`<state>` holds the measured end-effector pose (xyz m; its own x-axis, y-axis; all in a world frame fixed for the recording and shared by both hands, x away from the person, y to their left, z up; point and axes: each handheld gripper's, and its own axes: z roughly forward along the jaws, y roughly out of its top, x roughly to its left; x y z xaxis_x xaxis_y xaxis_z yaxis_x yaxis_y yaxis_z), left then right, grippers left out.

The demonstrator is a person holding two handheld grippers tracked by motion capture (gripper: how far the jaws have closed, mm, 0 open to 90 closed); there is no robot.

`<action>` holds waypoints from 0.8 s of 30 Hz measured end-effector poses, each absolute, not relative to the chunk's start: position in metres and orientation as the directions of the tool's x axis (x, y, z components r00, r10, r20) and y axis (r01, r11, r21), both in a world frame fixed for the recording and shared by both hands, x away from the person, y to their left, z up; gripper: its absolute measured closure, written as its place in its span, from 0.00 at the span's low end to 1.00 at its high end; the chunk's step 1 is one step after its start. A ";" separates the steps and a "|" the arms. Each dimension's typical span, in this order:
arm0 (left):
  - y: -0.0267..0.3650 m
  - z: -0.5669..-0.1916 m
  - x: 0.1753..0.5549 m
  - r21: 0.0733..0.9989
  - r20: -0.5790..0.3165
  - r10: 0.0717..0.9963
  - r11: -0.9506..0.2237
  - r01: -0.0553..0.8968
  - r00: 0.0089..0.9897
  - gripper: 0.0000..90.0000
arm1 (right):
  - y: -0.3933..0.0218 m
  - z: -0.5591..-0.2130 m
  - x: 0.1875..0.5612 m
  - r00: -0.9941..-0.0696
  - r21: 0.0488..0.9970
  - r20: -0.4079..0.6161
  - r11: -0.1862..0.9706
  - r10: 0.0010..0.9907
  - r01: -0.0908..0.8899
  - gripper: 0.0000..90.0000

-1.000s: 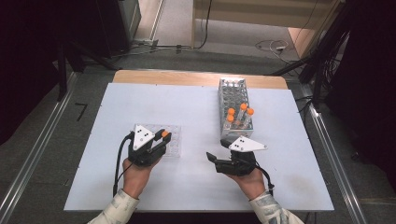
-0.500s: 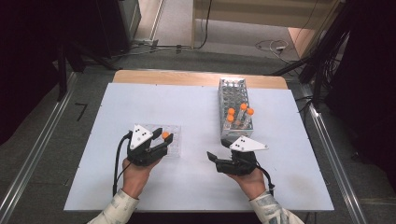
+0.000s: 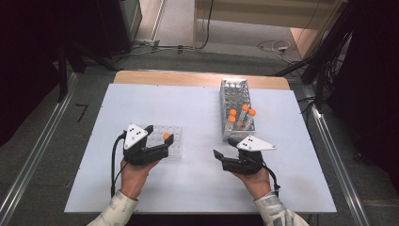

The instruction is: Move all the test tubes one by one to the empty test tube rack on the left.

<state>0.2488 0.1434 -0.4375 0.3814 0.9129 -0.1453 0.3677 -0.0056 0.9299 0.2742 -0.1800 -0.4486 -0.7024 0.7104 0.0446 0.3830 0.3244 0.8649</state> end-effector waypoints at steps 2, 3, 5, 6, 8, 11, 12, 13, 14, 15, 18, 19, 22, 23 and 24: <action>0.143 -0.438 0.248 0.933 -0.137 0.919 -0.006 0.360 0.371 0.19 | -0.182 -0.448 0.276 -0.694 0.868 0.046 0.315 0.718 0.383 0.33; 0.144 -0.438 0.248 0.935 -0.133 0.921 -0.006 0.354 0.367 0.18 | -0.183 -0.448 0.276 -0.690 0.868 0.047 0.312 0.722 0.386 0.33; 0.144 -0.437 0.247 0.937 -0.136 0.921 0.000 0.350 0.364 0.17 | -0.186 -0.448 0.278 -0.682 0.871 0.045 0.306 0.730 0.385 0.33; 0.144 -0.437 0.247 0.937 -0.137 0.923 0.002 0.349 0.361 0.17 | -0.187 -0.448 0.278 -0.677 0.871 0.044 0.304 0.735 0.386 0.33; 0.145 -0.437 0.247 0.937 -0.133 0.925 0.000 0.350 0.356 0.17 | -0.191 -0.448 0.280 -0.665 0.874 0.042 0.295 0.746 0.386 0.34; 0.146 -0.438 0.248 0.937 -0.135 0.926 0.003 0.350 0.353 0.17 | -0.198 -0.447 0.284 -0.647 0.877 0.040 0.283 0.762 0.388 0.34; 0.147 -0.438 0.248 0.937 -0.137 0.925 0.005 0.350 0.355 0.17 | -0.200 -0.447 0.285 -0.641 0.877 0.042 0.279 0.767 0.390 0.34; 0.147 -0.437 0.247 0.937 -0.139 0.925 0.007 0.350 0.353 0.17 | -0.202 -0.447 0.286 -0.633 0.878 0.041 0.275 0.773 0.392 0.34; 0.147 -0.437 0.247 0.937 -0.141 0.925 0.009 0.350 0.353 0.17 | -0.204 -0.448 0.287 -0.627 0.879 0.039 0.272 0.778 0.392 0.34; 0.147 -0.437 0.247 0.937 -0.143 0.925 0.012 0.350 0.352 0.17 | -0.206 -0.448 0.289 -0.619 0.879 0.036 0.270 0.784 0.394 0.34; 0.149 -0.437 0.247 0.938 -0.142 0.926 0.012 0.348 0.350 0.17 | -0.211 -0.448 0.292 -0.593 0.882 0.020 0.265 0.805 0.389 0.35; 0.149 -0.437 0.247 0.938 -0.142 0.927 0.013 0.347 0.347 0.17 | -0.213 -0.448 0.293 -0.581 0.882 0.022 0.257 0.814 0.394 0.36; 0.149 -0.437 0.246 0.940 -0.141 0.930 0.018 0.340 0.341 0.18 | -0.221 -0.448 0.296 -0.555 0.890 0.004 0.250 0.832 0.382 0.41; 0.149 -0.437 0.246 0.940 -0.141 0.929 0.018 0.340 0.342 0.18 | -0.223 -0.448 0.297 -0.543 0.892 0.003 0.243 0.840 0.381 0.41; 0.149 -0.437 0.246 0.940 -0.142 0.929 0.019 0.341 0.341 0.18 | -0.225 -0.448 0.299 -0.531 0.894 0.003 0.236 0.847 0.381 0.42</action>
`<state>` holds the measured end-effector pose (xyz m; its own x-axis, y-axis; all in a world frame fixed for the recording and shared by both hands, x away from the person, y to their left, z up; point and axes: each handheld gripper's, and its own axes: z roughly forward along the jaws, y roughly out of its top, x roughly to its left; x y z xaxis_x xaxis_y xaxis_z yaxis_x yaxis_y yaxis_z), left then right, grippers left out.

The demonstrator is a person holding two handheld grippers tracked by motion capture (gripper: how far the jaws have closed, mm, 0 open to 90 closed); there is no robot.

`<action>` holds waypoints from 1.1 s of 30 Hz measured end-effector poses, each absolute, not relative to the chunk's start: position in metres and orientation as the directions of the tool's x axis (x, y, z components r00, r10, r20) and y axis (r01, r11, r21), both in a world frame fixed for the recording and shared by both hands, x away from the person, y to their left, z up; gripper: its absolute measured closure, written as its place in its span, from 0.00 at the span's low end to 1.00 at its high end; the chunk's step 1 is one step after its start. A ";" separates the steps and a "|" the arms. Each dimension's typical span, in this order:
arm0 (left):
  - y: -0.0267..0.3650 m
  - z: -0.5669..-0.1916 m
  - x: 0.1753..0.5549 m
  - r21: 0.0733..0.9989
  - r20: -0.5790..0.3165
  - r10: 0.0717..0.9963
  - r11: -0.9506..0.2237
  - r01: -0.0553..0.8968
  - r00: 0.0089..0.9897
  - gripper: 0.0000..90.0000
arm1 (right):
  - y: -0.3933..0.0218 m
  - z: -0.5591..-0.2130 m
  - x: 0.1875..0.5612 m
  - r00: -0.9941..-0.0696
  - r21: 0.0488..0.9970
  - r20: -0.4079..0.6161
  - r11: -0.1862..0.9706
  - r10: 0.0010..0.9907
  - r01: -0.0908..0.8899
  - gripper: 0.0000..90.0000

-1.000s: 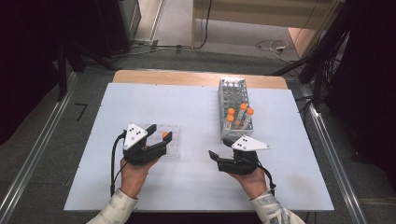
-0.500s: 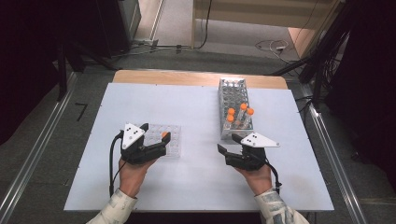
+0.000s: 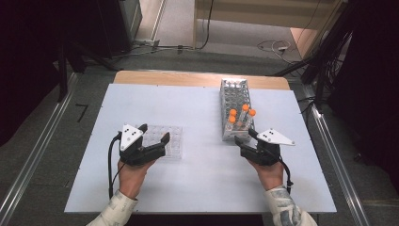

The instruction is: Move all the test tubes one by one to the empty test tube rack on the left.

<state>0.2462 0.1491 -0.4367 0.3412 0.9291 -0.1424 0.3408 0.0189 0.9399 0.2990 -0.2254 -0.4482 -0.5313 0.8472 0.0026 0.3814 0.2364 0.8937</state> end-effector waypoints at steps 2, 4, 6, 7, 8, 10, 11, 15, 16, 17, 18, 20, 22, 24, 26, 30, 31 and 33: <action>0.149 -0.437 0.246 0.939 -0.142 0.929 0.018 0.343 0.340 0.18 | -0.230 -0.448 0.303 -0.502 0.898 0.002 0.219 0.865 0.380 0.42; 0.149 -0.437 0.246 0.940 -0.142 0.931 0.021 0.340 0.336 0.18 | -0.234 -0.448 0.308 -0.480 0.902 0.001 0.207 0.877 0.379 0.42; 0.149 -0.437 0.245 0.943 -0.142 0.932 0.025 0.333 0.333 0.18 | -0.235 -0.450 0.312 -0.460 0.901 -0.024 0.218 0.888 0.374 0.43; 0.149 -0.437 0.246 0.943 -0.146 0.932 0.030 0.332 0.332 0.18 | -0.236 -0.450 0.315 -0.450 0.900 -0.028 0.218 0.892 0.377 0.43; 0.149 -0.437 0.246 0.943 -0.147 0.932 0.031 0.332 0.331 0.18 | -0.237 -0.451 0.318 -0.448 0.899 -0.026 0.216 0.894 0.380 0.44; 0.150 -0.437 0.246 0.941 -0.147 0.932 0.029 0.338 0.331 0.18 | -0.238 -0.452 0.322 -0.435 0.900 -0.025 0.210 0.900 0.383 0.44; 0.150 -0.437 0.246 0.940 -0.145 0.933 0.025 0.341 0.330 0.18 | -0.238 -0.452 0.324 -0.432 0.900 -0.021 0.205 0.902 0.384 0.45; 0.150 -0.437 0.247 0.940 -0.145 0.934 0.027 0.340 0.328 0.18 | -0.238 -0.453 0.338 -0.425 0.899 -0.008 0.193 0.905 0.393 0.46; 0.150 -0.437 0.247 0.940 -0.144 0.934 0.026 0.340 0.328 0.18 | -0.238 -0.453 0.338 -0.425 0.899 -0.008 0.193 0.905 0.393 0.46; 0.151 -0.437 0.247 0.940 -0.146 0.933 0.028 0.339 0.328 0.18 | -0.239 -0.454 0.340 -0.421 0.897 -0.006 0.191 0.907 0.400 0.46; 0.151 -0.437 0.247 0.940 -0.146 0.934 0.028 0.340 0.327 0.18 | -0.240 -0.454 0.343 -0.417 0.897 -0.005 0.189 0.909 0.400 0.47; 0.151 -0.437 0.247 0.940 -0.146 0.935 0.029 0.340 0.324 0.18 | -0.243 -0.455 0.348 -0.408 0.899 0.016 0.166 0.913 0.405 0.50; 0.151 -0.437 0.247 0.940 -0.145 0.934 0.028 0.339 0.325 0.18 | -0.245 -0.456 0.352 -0.407 0.901 0.026 0.155 0.913 0.405 0.54; 0.151 -0.437 0.247 0.941 -0.145 0.934 0.029 0.338 0.326 0.18 | -0.244 -0.455 0.355 -0.412 0.898 0.020 0.165 0.911 0.408 0.56; 0.151 -0.438 0.247 0.939 -0.145 0.935 0.026 0.343 0.325 0.18 | -0.243 -0.455 0.357 -0.414 0.901 0.018 0.165 0.910 0.402 0.60; 0.151 -0.438 0.247 0.940 -0.145 0.934 0.027 0.341 0.326 0.18 | -0.241 -0.456 0.361 -0.416 0.897 0.013 0.172 0.909 0.406 0.62; 0.151 -0.438 0.247 0.939 -0.145 0.934 0.027 0.342 0.326 0.18 | -0.240 -0.456 0.362 -0.414 0.896 0.011 0.175 0.910 0.407 0.62; 0.152 -0.438 0.247 0.939 -0.146 0.934 0.028 0.342 0.325 0.18 | -0.240 -0.456 0.362 -0.417 0.898 0.009 0.176 0.909 0.404 0.63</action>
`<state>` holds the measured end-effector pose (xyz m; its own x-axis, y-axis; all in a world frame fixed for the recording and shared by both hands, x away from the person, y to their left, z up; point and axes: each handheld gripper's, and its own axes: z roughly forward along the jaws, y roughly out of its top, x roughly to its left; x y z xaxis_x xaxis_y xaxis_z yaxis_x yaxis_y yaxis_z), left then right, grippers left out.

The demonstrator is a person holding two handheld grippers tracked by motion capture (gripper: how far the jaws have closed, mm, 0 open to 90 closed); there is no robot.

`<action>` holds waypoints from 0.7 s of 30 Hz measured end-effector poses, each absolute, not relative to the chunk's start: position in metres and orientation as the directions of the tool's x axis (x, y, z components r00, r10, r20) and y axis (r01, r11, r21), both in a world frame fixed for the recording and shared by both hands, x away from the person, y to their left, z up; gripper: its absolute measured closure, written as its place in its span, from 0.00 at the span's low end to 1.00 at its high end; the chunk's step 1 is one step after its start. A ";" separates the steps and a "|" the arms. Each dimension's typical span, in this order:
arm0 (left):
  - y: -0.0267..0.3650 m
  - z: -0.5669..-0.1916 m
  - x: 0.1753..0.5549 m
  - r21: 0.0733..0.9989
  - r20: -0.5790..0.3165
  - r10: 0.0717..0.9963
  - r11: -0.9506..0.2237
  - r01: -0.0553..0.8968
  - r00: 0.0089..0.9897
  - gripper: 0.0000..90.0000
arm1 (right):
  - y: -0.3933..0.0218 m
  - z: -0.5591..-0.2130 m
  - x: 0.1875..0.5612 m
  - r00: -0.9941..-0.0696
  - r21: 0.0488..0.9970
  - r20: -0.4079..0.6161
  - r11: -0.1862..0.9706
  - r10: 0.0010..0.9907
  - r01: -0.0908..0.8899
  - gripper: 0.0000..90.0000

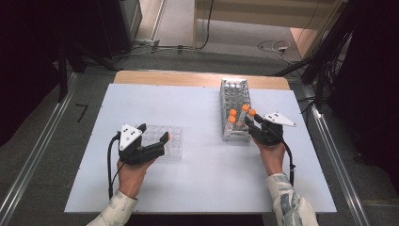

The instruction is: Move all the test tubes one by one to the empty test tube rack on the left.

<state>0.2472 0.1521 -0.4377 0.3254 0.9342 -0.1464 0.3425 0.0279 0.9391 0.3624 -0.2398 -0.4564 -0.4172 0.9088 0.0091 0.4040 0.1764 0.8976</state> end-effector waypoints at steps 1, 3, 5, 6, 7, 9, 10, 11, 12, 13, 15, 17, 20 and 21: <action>0.152 -0.438 0.247 0.939 -0.148 0.934 0.030 0.342 0.325 0.18 | -0.240 -0.456 0.363 -0.416 0.898 0.008 0.177 0.909 0.403 0.64; 0.152 -0.438 0.247 0.939 -0.148 0.934 0.030 0.343 0.325 0.18 | -0.240 -0.456 0.364 -0.412 0.898 0.006 0.177 0.911 0.403 0.66; 0.152 -0.438 0.247 0.939 -0.147 0.934 0.027 0.343 0.326 0.18 | -0.240 -0.457 0.364 -0.411 0.897 0.009 0.175 0.912 0.407 0.68; 0.152 -0.438 0.247 0.939 -0.148 0.934 0.029 0.344 0.326 0.18 | -0.240 -0.457 0.365 -0.408 0.895 0.006 0.177 0.913 0.409 0.69; 0.152 -0.438 0.247 0.938 -0.149 0.934 0.029 0.344 0.326 0.18 | -0.240 -0.458 0.365 -0.410 0.895 0.002 0.181 0.912 0.408 0.70; 0.152 -0.438 0.247 0.939 -0.147 0.933 0.027 0.343 0.327 0.18 | -0.239 -0.459 0.366 -0.413 0.893 -0.004 0.189 0.911 0.408 0.72; 0.152 -0.438 0.247 0.939 -0.147 0.934 0.028 0.343 0.327 0.18 | -0.238 -0.459 0.366 -0.416 0.893 -0.006 0.192 0.909 0.407 0.74; 0.152 -0.438 0.247 0.939 -0.149 0.933 0.030 0.343 0.327 0.18 | -0.238 -0.460 0.366 -0.417 0.893 -0.011 0.197 0.909 0.406 0.76; 0.152 -0.438 0.247 0.938 -0.151 0.933 0.031 0.344 0.328 0.18 | -0.237 -0.459 0.366 -0.419 0.894 -0.015 0.199 0.908 0.401 0.77; 0.152 -0.438 0.247 0.938 -0.151 0.933 0.031 0.344 0.327 0.18 | -0.237 -0.459 0.366 -0.416 0.895 -0.018 0.200 0.909 0.398 0.78; 0.152 -0.438 0.247 0.938 -0.152 0.932 0.032 0.345 0.328 0.18 | -0.238 -0.459 0.365 -0.410 0.896 -0.017 0.196 0.912 0.399 0.79; 0.152 -0.438 0.247 0.938 -0.152 0.932 0.031 0.345 0.330 0.18 | -0.239 -0.457 0.365 -0.408 0.900 -0.017 0.192 0.913 0.392 0.79; 0.152 -0.438 0.247 0.939 -0.151 0.932 0.030 0.344 0.330 0.18 | -0.240 -0.454 0.364 -0.408 0.906 -0.009 0.179 0.913 0.383 0.79; 0.152 -0.438 0.247 0.939 -0.149 0.932 0.028 0.343 0.330 0.18 | -0.241 -0.452 0.363 -0.409 0.908 -0.006 0.177 0.912 0.380 0.79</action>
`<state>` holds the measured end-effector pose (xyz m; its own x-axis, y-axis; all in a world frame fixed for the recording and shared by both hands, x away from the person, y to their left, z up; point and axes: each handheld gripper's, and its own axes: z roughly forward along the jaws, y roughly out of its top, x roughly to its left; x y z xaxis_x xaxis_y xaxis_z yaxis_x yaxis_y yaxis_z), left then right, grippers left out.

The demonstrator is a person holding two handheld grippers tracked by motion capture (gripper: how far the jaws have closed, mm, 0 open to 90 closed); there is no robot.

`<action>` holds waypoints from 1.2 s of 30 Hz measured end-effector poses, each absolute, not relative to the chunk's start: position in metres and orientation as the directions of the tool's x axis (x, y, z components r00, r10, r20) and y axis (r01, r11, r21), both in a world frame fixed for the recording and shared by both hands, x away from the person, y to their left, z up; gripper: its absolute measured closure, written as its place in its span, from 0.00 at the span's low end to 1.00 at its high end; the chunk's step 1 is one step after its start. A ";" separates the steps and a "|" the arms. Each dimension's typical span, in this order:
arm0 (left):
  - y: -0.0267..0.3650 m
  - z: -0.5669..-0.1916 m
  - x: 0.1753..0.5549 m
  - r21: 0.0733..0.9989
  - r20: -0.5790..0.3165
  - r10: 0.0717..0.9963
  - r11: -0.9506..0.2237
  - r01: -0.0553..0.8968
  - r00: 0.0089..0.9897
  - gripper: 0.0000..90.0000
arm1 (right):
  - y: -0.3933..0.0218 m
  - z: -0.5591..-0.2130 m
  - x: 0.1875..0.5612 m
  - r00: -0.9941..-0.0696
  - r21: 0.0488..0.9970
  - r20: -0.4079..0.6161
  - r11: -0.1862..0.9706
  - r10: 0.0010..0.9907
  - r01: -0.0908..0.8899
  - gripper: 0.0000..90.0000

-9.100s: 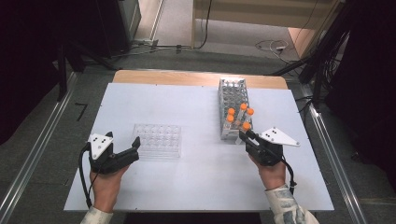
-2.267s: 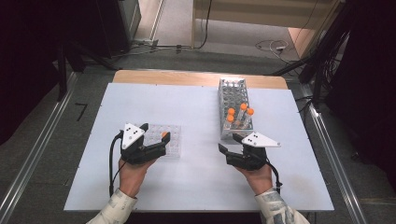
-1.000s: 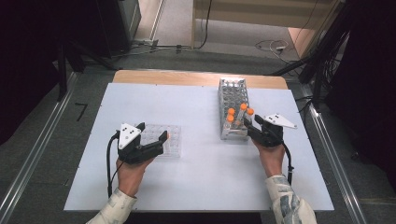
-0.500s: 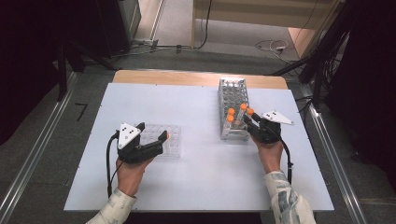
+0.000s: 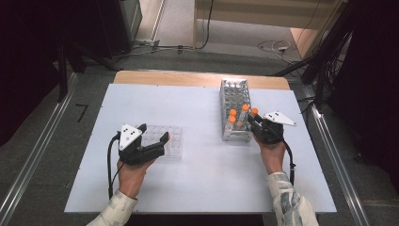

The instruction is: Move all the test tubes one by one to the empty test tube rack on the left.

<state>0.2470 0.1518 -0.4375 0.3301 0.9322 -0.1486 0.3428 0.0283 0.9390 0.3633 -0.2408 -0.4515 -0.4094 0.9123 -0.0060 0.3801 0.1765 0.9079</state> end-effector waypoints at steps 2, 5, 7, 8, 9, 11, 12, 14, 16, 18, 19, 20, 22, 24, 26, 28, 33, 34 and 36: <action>0.152 -0.438 0.247 0.939 -0.150 0.932 0.030 0.343 0.331 0.18 | -0.241 -0.446 0.361 -0.411 0.915 -0.007 0.172 0.912 0.365 0.80; 0.152 -0.437 0.247 0.939 -0.153 0.932 0.033 0.342 0.330 0.18 | -0.241 -0.439 0.357 -0.414 0.925 -0.021 0.175 0.910 0.337 0.80; 0.152 -0.437 0.247 0.940 -0.154 0.931 0.036 0.340 0.329 0.18 | -0.242 -0.435 0.355 -0.413 0.931 -0.025 0.172 0.910 0.323 0.80; 0.152 -0.437 0.246 0.940 -0.154 0.932 0.035 0.339 0.329 0.18 | -0.242 -0.432 0.353 -0.415 0.934 -0.019 0.164 0.910 0.317 0.80; 0.152 -0.436 0.246 0.940 -0.156 0.932 0.038 0.338 0.328 0.18 | -0.243 -0.429 0.352 -0.415 0.938 -0.018 0.160 0.910 0.309 0.80; 0.152 -0.437 0.246 0.940 -0.155 0.932 0.037 0.339 0.327 0.18 | -0.245 -0.422 0.349 -0.418 0.945 -0.011 0.146 0.908 0.292 0.80; 0.152 -0.437 0.246 0.940 -0.153 0.933 0.035 0.341 0.327 0.18 | -0.247 -0.418 0.347 -0.419 0.949 -0.003 0.135 0.908 0.285 0.80; 0.152 -0.436 0.246 0.940 -0.151 0.932 0.033 0.340 0.328 0.18 | -0.248 -0.412 0.343 -0.423 0.953 0.000 0.128 0.906 0.274 0.80; 0.152 -0.436 0.246 0.941 -0.152 0.932 0.035 0.335 0.329 0.18 | -0.250 -0.408 0.340 -0.429 0.955 0.004 0.124 0.903 0.269 0.80; 0.153 -0.436 0.246 0.941 -0.156 0.931 0.038 0.337 0.329 0.18 | -0.251 -0.407 0.337 -0.436 0.955 0.006 0.124 0.900 0.270 0.80; 0.153 -0.436 0.246 0.940 -0.155 0.932 0.038 0.338 0.329 0.18 | -0.251 -0.407 0.336 -0.439 0.953 0.010 0.124 0.898 0.276 0.80; 0.153 -0.435 0.246 0.941 -0.155 0.932 0.037 0.338 0.328 0.18 | -0.251 -0.407 0.334 -0.445 0.953 0.010 0.127 0.896 0.277 0.80; 0.153 -0.435 0.245 0.941 -0.153 0.933 0.036 0.338 0.327 0.18 | -0.251 -0.409 0.330 -0.451 0.950 0.006 0.136 0.892 0.281 0.80; 0.153 -0.435 0.245 0.942 -0.152 0.933 0.037 0.335 0.326 0.18 | -0.251 -0.410 0.326 -0.459 0.947 0.004 0.144 0.888 0.286 0.80; 0.153 -0.435 0.245 0.942 -0.149 0.934 0.034 0.333 0.326 0.18 | -0.251 -0.410 0.322 -0.468 0.946 0.007 0.146 0.884 0.291 0.80; 0.153 -0.434 0.245 0.943 -0.151 0.933 0.036 0.332 0.327 0.18 | -0.252 -0.411 0.317 -0.474 0.943 0.004 0.154 0.880 0.295 0.80; 0.153 -0.433 0.244 0.943 -0.152 0.932 0.036 0.330 0.331 0.18 | -0.250 -0.413 0.304 -0.496 0.942 0.020 0.150 0.868 0.300 0.80; 0.153 -0.433 0.244 0.944 -0.151 0.931 0.036 0.328 0.332 0.18 | -0.248 -0.413 0.302 -0.500 0.942 0.018 0.152 0.866 0.298 0.80; 0.153 -0.433 0.243 0.945 -0.150 0.930 0.035 0.326 0.335 0.19 | -0.244 -0.413 0.298 -0.511 0.942 0.012 0.162 0.860 0.295 0.80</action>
